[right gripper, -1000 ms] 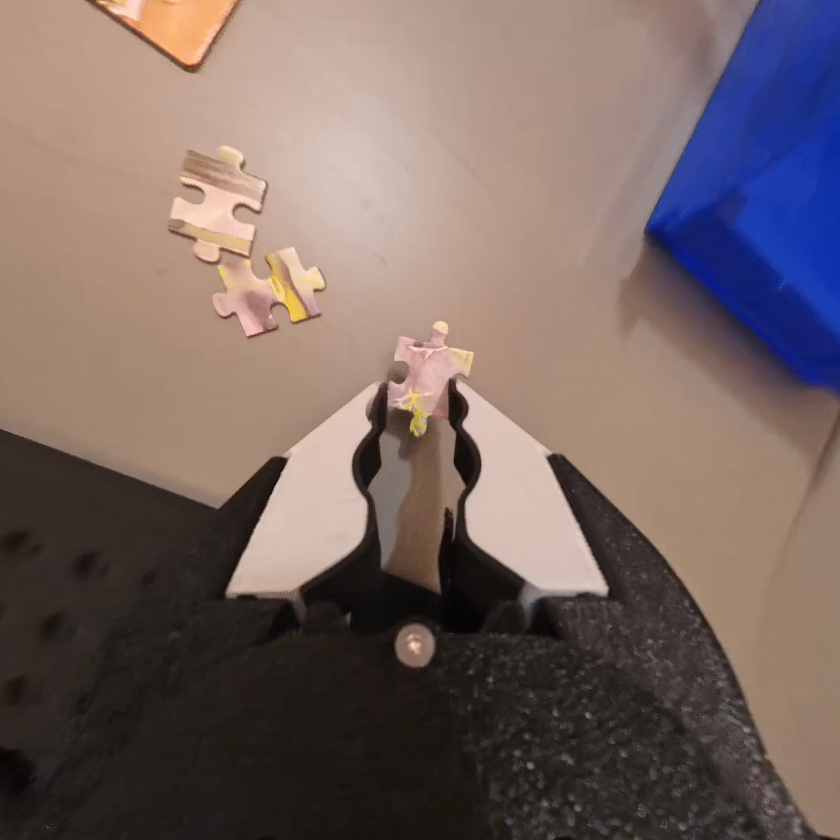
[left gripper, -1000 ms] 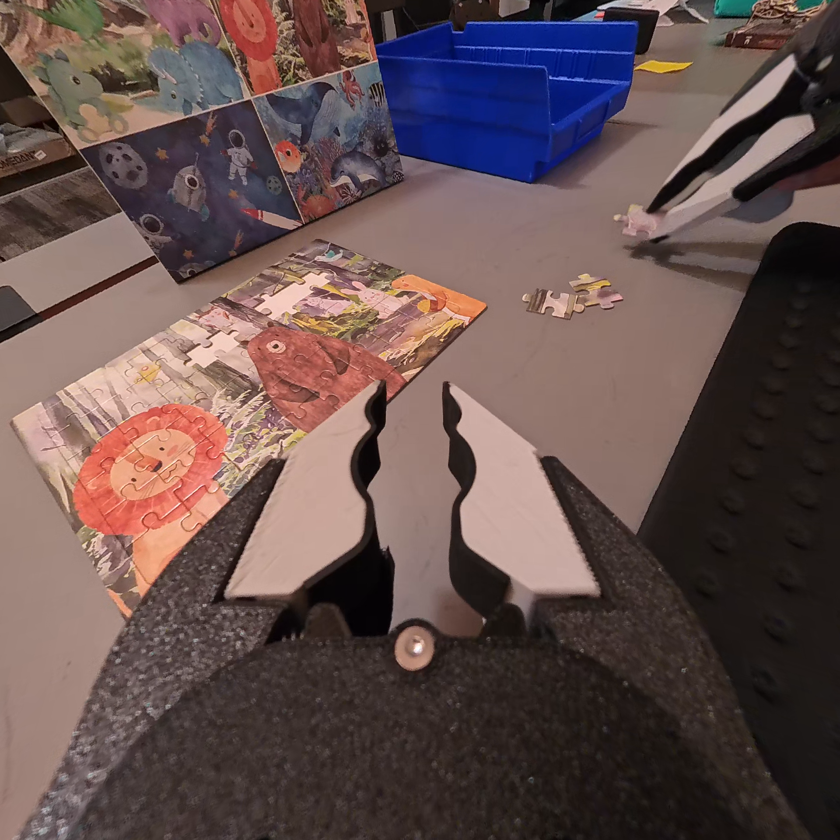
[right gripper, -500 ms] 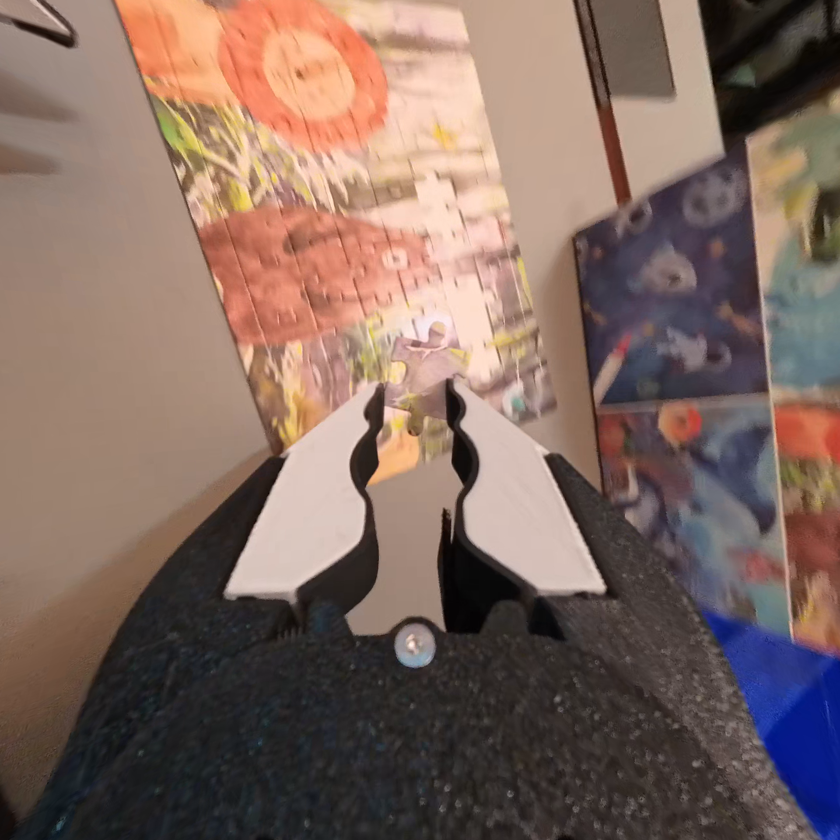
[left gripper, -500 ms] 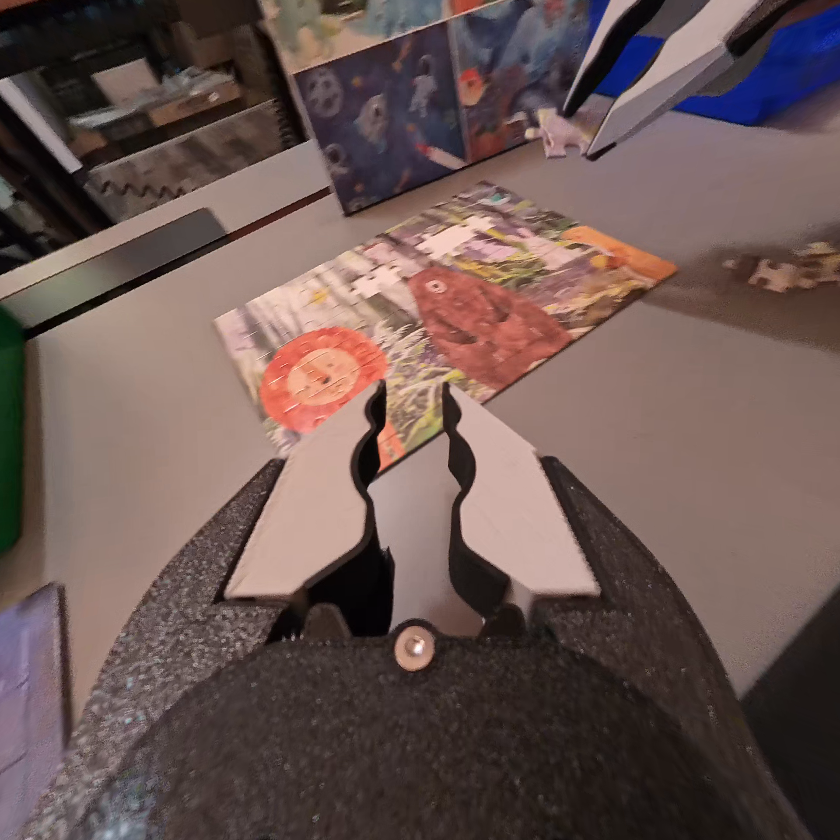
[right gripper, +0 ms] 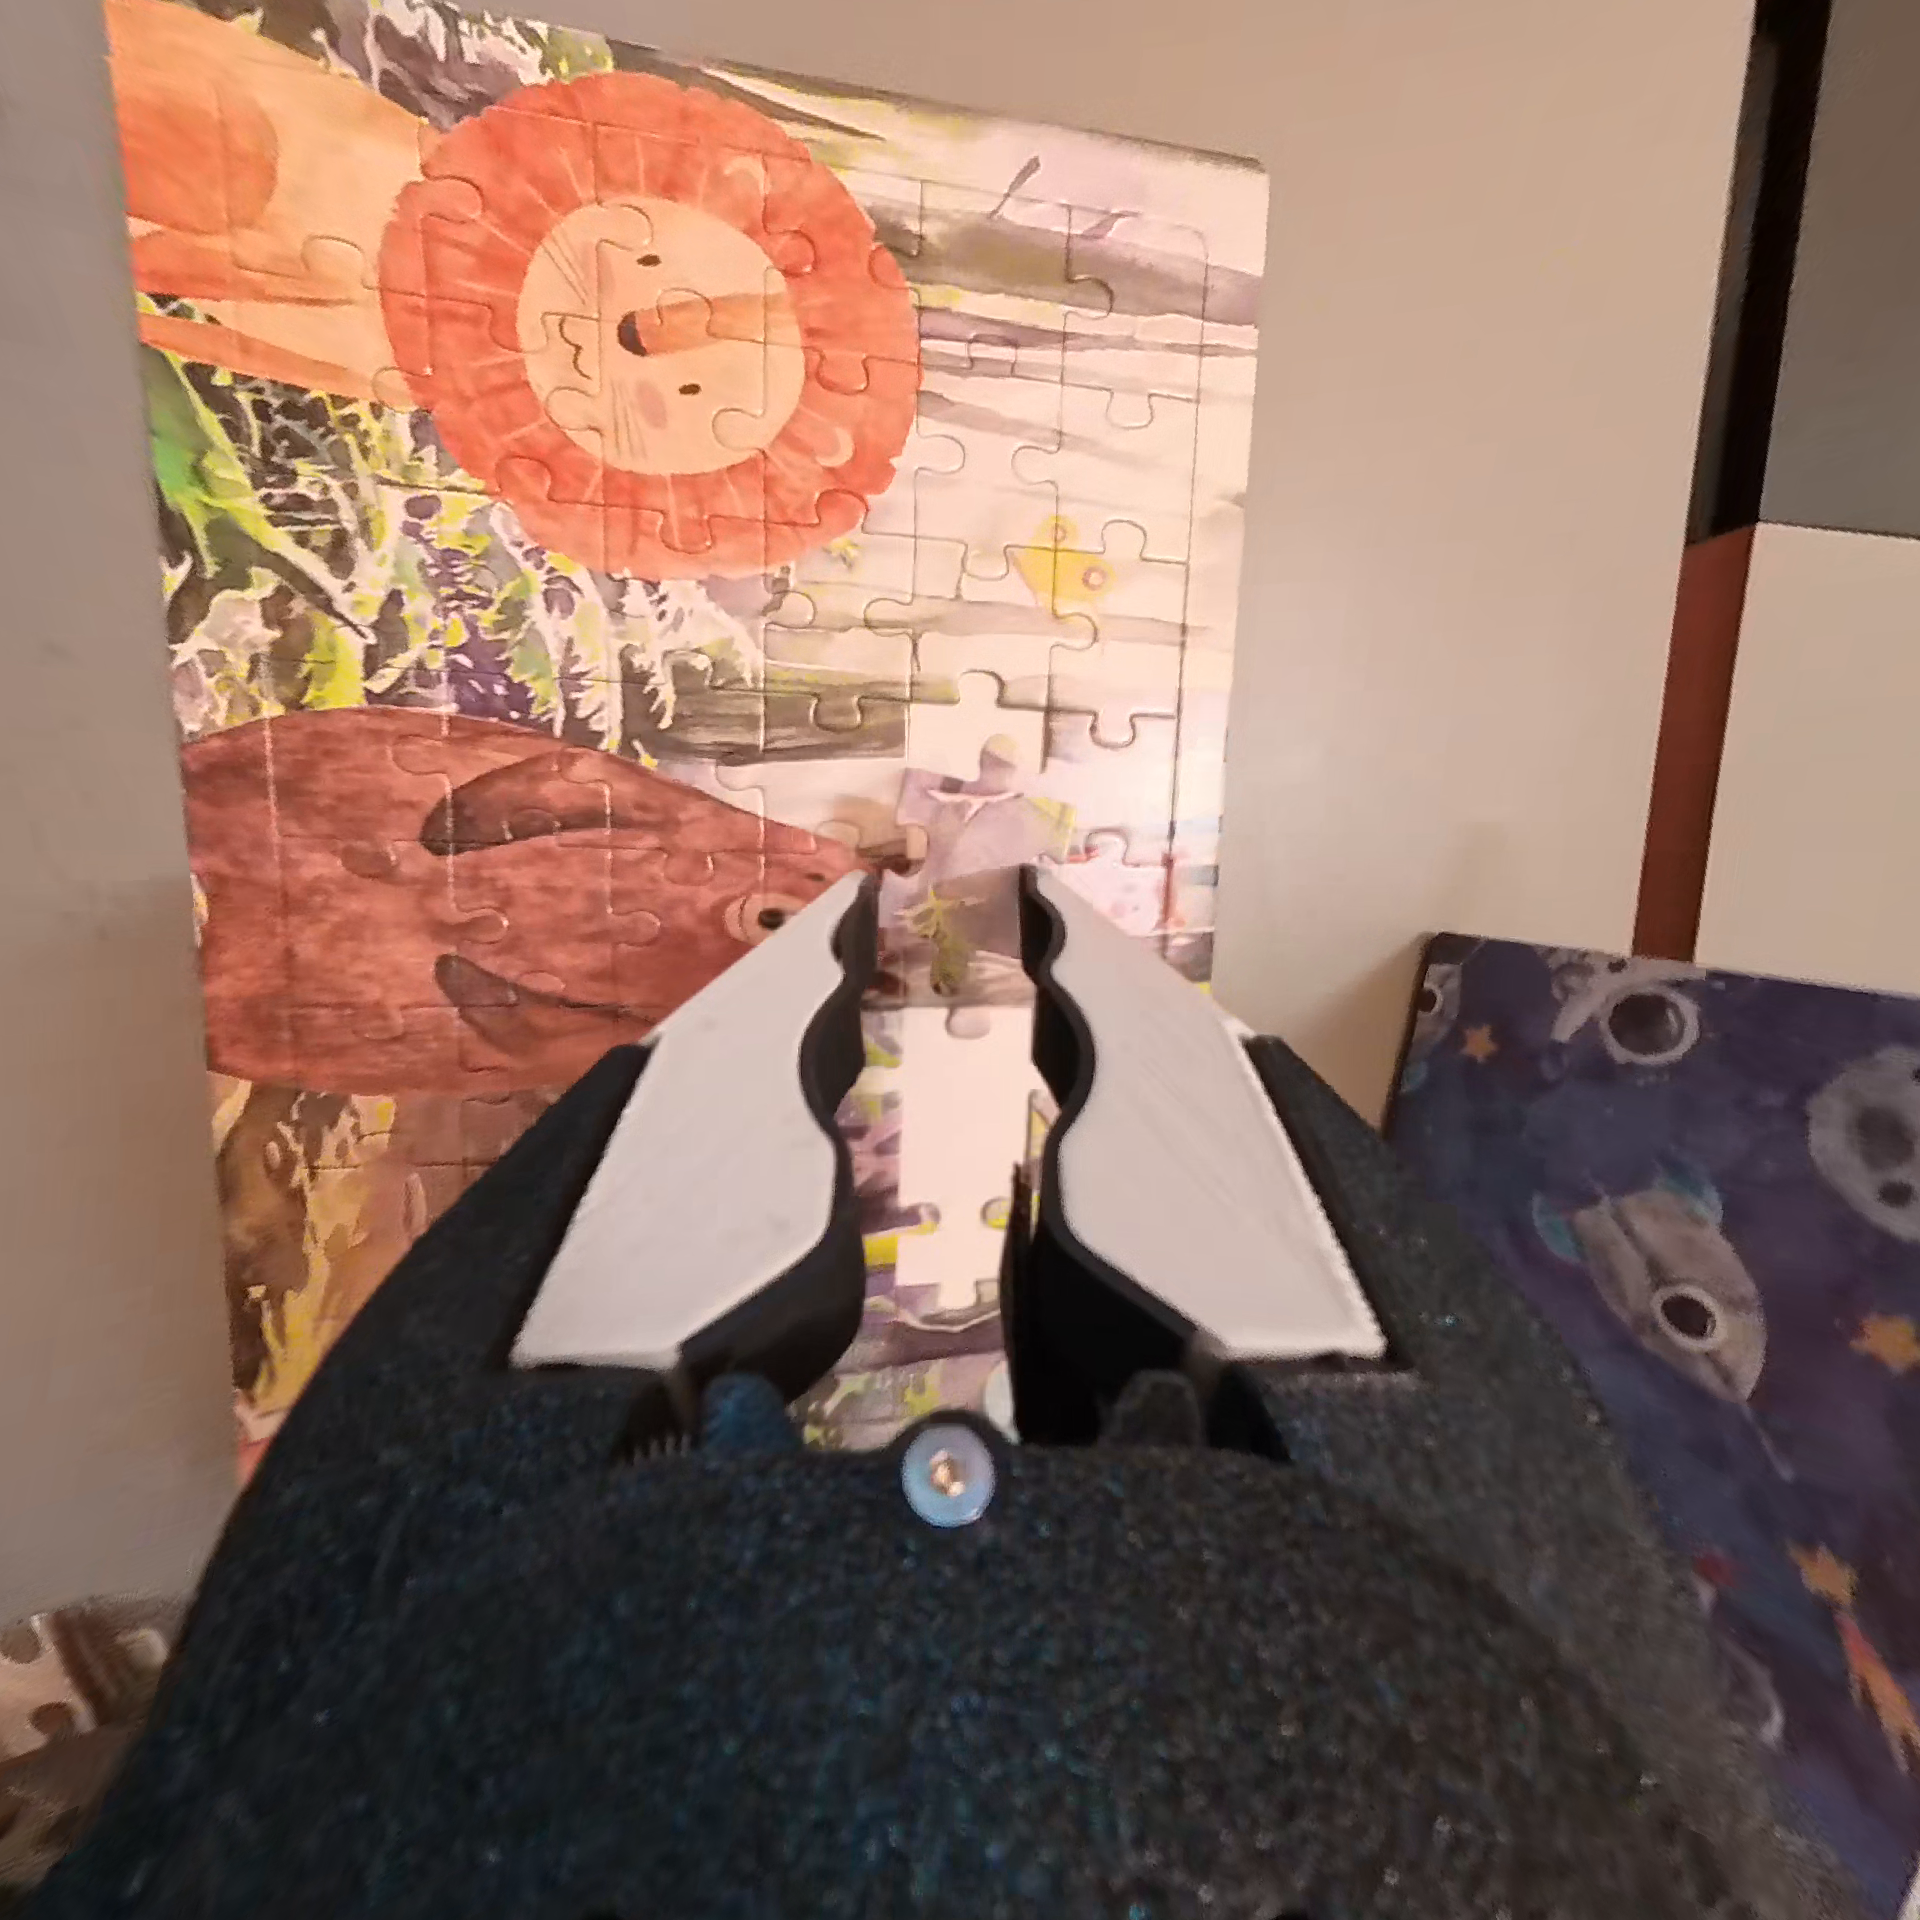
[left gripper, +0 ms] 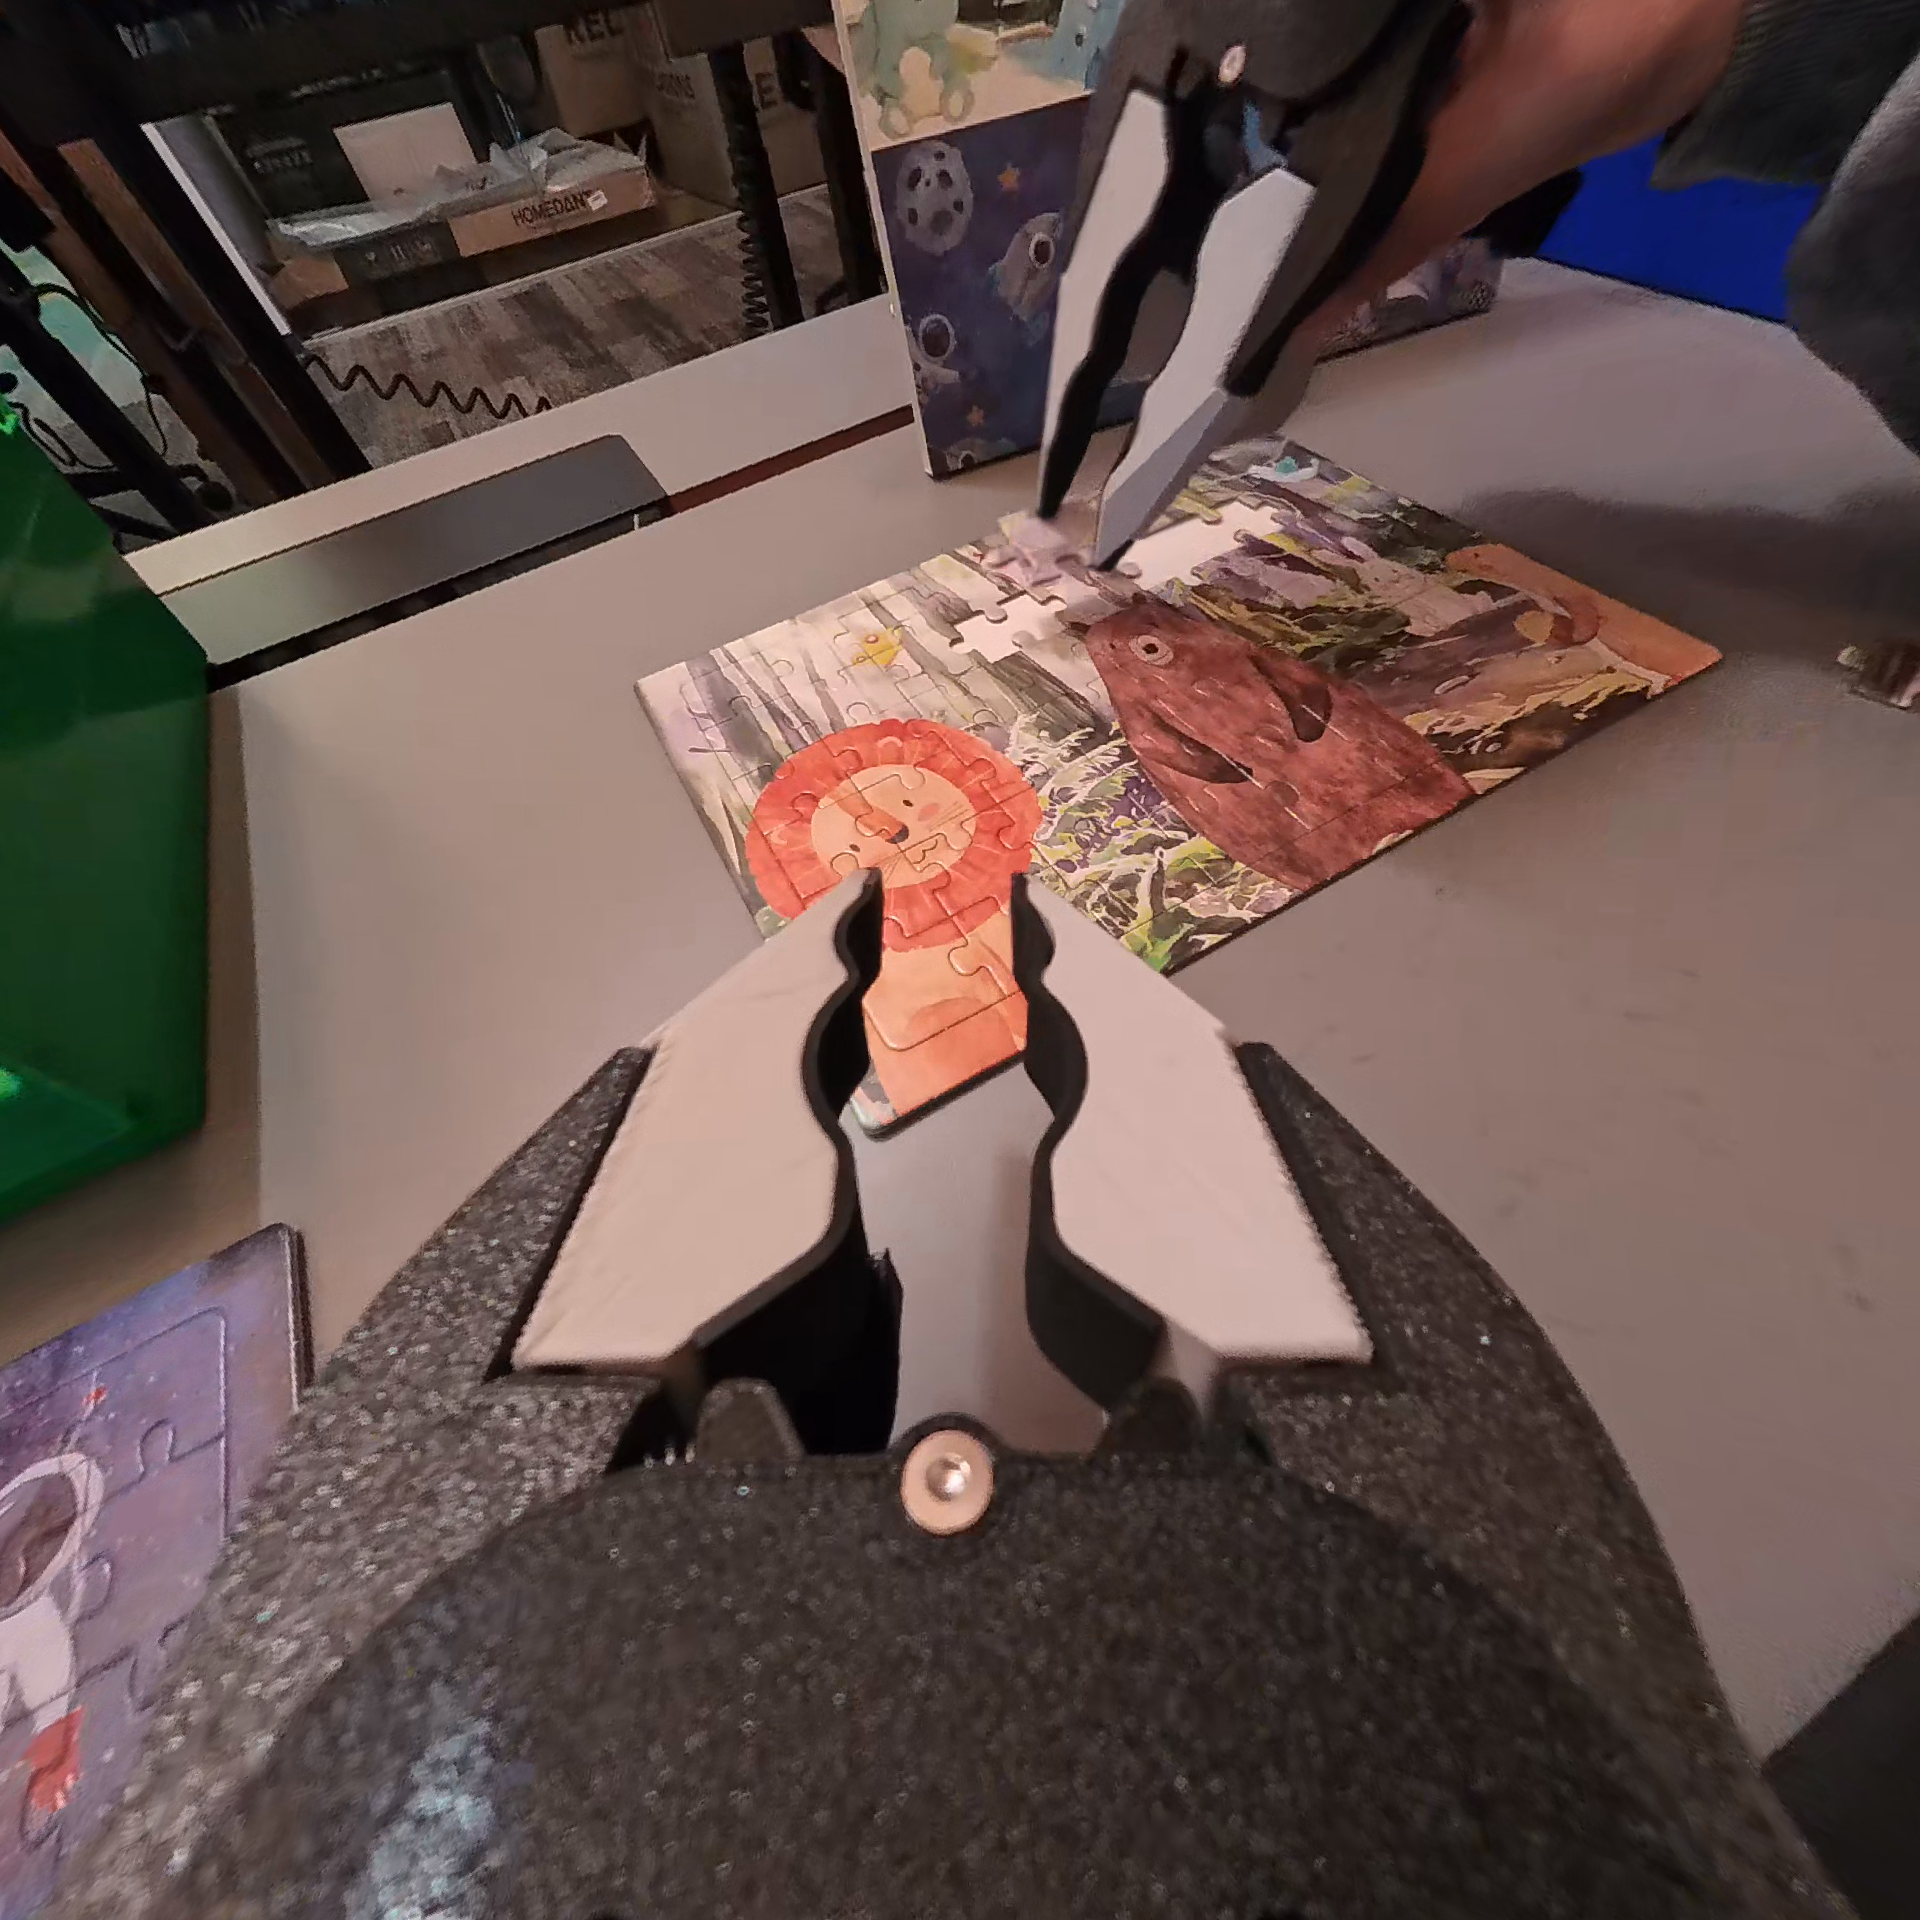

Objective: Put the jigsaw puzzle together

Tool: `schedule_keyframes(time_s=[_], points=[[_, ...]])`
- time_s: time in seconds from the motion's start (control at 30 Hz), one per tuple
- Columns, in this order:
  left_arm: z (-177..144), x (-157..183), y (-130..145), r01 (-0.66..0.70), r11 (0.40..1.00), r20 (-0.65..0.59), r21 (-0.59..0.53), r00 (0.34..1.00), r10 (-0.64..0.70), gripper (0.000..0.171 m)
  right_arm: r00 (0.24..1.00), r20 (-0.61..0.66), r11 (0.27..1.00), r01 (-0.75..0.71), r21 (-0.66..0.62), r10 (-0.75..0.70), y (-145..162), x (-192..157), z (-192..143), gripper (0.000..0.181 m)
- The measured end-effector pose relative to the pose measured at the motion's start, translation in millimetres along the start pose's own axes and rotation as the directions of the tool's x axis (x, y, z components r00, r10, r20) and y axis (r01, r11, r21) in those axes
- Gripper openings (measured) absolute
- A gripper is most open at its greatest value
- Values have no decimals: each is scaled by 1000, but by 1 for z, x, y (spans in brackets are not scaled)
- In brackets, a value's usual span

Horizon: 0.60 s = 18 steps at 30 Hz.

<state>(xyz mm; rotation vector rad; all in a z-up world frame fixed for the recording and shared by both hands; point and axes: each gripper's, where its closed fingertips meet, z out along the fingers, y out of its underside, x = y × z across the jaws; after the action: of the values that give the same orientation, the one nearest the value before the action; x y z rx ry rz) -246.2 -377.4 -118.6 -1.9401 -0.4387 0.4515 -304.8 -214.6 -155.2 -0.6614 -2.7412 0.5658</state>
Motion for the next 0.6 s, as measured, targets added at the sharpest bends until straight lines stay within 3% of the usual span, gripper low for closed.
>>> schedule_keyframes(time_s=[0.33, 0.6], points=[[1, 3, 0, 23, 1000, -34, 1, 999, -23, 24, 991, 119, 994, 75, -73, -66, -2, 2, 24, 27], [1, 3, 1, 28, 1000, -39, 1, 999, -28, 24, 991, 124, 993, 60, -99, -48, 4, 3, 20, 27]])
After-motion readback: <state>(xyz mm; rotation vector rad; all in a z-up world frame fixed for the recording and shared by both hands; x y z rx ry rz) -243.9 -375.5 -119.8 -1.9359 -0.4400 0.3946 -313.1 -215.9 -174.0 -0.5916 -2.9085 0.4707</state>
